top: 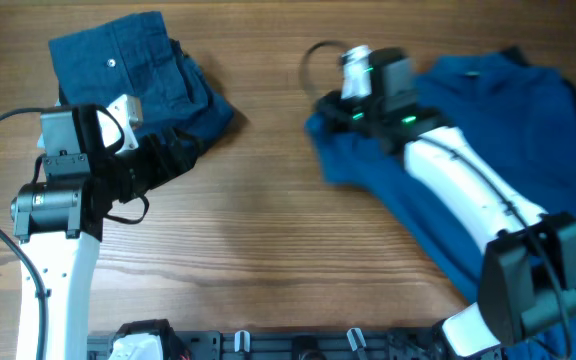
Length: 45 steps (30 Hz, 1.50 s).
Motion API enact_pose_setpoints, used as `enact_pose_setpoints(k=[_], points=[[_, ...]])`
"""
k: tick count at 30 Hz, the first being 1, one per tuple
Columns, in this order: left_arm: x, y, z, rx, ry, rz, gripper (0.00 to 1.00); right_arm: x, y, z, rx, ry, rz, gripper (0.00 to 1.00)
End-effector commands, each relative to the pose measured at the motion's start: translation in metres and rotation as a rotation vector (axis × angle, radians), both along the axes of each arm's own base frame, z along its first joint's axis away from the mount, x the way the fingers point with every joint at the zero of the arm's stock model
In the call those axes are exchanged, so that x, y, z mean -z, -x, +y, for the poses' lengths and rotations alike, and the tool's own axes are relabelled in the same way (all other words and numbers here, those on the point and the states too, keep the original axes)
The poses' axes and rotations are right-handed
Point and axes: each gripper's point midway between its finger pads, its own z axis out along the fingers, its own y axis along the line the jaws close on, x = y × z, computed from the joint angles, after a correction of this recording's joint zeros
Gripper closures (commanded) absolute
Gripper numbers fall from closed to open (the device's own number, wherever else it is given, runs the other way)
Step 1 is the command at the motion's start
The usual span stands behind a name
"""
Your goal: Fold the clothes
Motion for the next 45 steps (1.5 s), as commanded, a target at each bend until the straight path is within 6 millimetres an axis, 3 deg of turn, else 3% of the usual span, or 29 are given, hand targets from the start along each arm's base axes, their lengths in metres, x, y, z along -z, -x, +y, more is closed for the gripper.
enact_pose_setpoints(k=[1,3,5,9,12,13,14,16,19,23,25,31,35,37,39,40,45], points=[[-0.010,-0.001,-0.003,0.020,0.007,-0.027,0.12,0.010,0.043,0.069,-0.150,0.013,0.020,0.94],[-0.010,-0.001,-0.003,0.020,0.007,-0.027,0.09,0.013,0.055,0.082,-0.173,0.046,0.007,0.76],[-0.010,-0.001,-0.003,0.020,0.007,-0.026,0.08,0.011,0.055,0.083,-0.161,0.069,-0.019,0.68],[-0.008,0.001,-0.003,0.020,0.008,-0.016,0.07,0.000,0.023,0.041,-0.041,0.076,-0.042,0.58],[-0.009,0.002,-0.009,0.041,0.007,-0.019,0.18,-0.002,-0.015,-0.028,0.126,0.070,-0.021,0.55],[-0.008,0.002,-0.018,0.071,-0.007,-0.023,0.21,0.003,-0.025,-0.064,0.203,0.080,0.008,0.53],[-0.001,0.003,-0.028,0.102,-0.055,-0.015,0.24,0.010,-0.033,-0.106,0.302,0.112,0.044,0.48],[0.010,0.003,-0.041,0.141,-0.114,0.006,0.26,0.014,-0.039,-0.148,0.416,0.098,0.087,0.47],[0.036,0.002,-0.069,0.229,-0.203,0.056,0.28,0.015,-0.039,-0.200,0.530,0.009,0.156,0.47],[0.096,-0.008,-0.099,0.320,-0.316,0.169,0.15,0.018,-0.032,-0.256,0.639,-0.040,0.204,0.42],[0.126,-0.016,-0.108,0.341,-0.330,0.220,0.14,0.021,-0.027,-0.277,0.686,-0.047,0.226,0.42],[0.191,-0.045,-0.127,0.367,-0.320,0.252,0.20,0.024,-0.021,-0.285,0.709,-0.048,0.252,0.38],[0.203,-0.046,-0.164,0.477,-0.193,0.218,0.36,0.026,-0.019,-0.284,0.709,-0.046,0.262,0.36],[0.204,-0.042,-0.170,0.495,-0.197,0.218,0.48,0.027,-0.018,-0.284,0.709,-0.045,0.268,0.35],[0.206,-0.035,-0.174,0.525,-0.212,0.222,0.89,0.027,-0.017,-0.284,0.709,-0.045,0.269,0.35],[0.207,-0.032,-0.173,0.532,-0.221,0.234,0.96,0.027,-0.017,-0.284,0.709,-0.045,0.269,0.35],[0.213,-0.016,-0.147,0.500,-0.289,0.340,0.96,0.027,-0.017,-0.284,0.709,-0.045,0.269,0.35]])
